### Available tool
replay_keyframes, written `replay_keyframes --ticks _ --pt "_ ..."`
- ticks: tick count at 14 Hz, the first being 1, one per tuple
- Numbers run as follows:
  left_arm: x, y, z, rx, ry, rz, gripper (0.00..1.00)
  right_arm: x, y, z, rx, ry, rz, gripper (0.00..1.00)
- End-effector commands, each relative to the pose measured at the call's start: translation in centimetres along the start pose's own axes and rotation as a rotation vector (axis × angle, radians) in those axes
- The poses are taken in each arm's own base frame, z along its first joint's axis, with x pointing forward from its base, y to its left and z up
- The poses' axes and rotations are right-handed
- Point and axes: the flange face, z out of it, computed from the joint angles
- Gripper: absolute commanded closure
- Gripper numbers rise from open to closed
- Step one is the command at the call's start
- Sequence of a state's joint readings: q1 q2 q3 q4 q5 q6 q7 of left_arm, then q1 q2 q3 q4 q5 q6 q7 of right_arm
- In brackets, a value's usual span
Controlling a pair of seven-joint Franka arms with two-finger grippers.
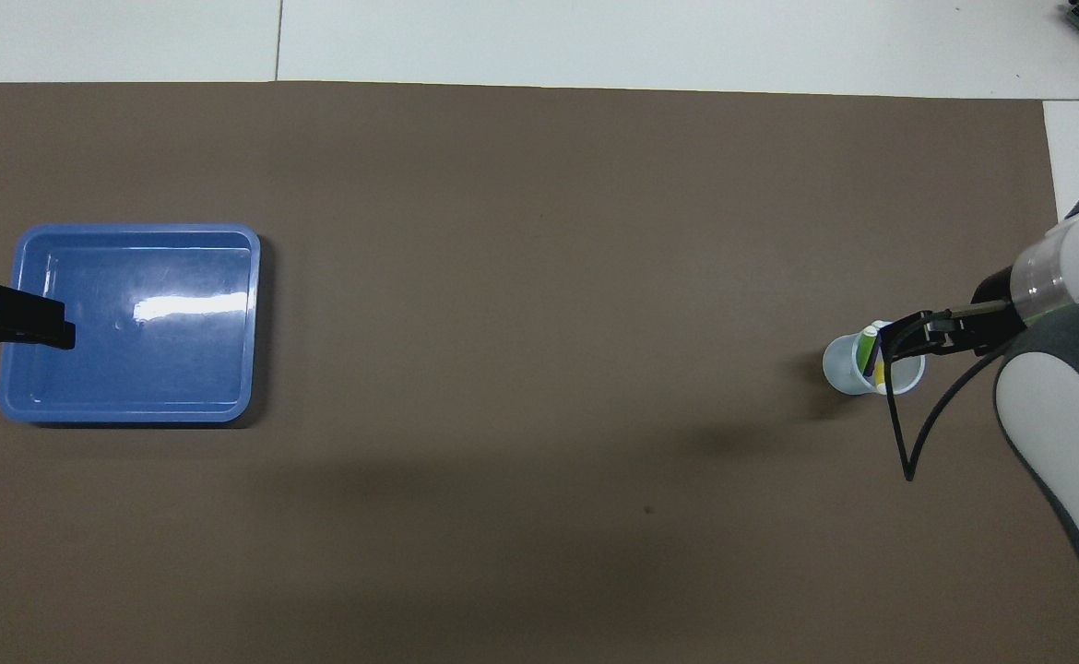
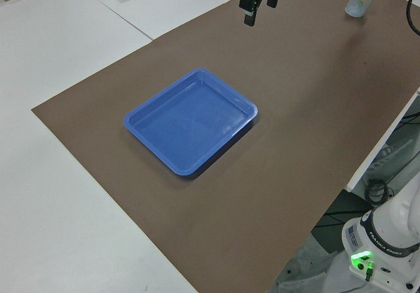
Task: Right arm passes pens to left for tray arrangement
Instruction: 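Reach the right gripper down into the white cup of pens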
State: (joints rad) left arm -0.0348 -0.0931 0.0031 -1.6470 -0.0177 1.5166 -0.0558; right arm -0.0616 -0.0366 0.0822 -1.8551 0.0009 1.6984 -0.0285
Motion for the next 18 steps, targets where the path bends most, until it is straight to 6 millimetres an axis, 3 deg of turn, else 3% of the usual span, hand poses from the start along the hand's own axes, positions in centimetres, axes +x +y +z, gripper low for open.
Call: replay_keyframes --ticks 1,8,11,18 --pt "0.0 0.0 -0.6 0.007 -0.007 -0.002 0.0 -2.4 1.9 3.3 0.01 -0.004 0.033 0.0" --pt "-0.1 0.0 -0.8 0.002 0.005 -0.002 0.0 -2.3 3.6 11.3 0.021 -0.057 0.081 0.01" --pt "-0.2 0.1 -0.8 -0.004 0.003 -0.001 0.0 -1.8 3.6 11.7 0.021 -0.045 0.084 0.15" --pt "-0.3 0.4 -0.3 -0.068 0.006 -0.012 0.0 -0.6 3.6 12.8 0.019 -0.008 0.1 0.32"
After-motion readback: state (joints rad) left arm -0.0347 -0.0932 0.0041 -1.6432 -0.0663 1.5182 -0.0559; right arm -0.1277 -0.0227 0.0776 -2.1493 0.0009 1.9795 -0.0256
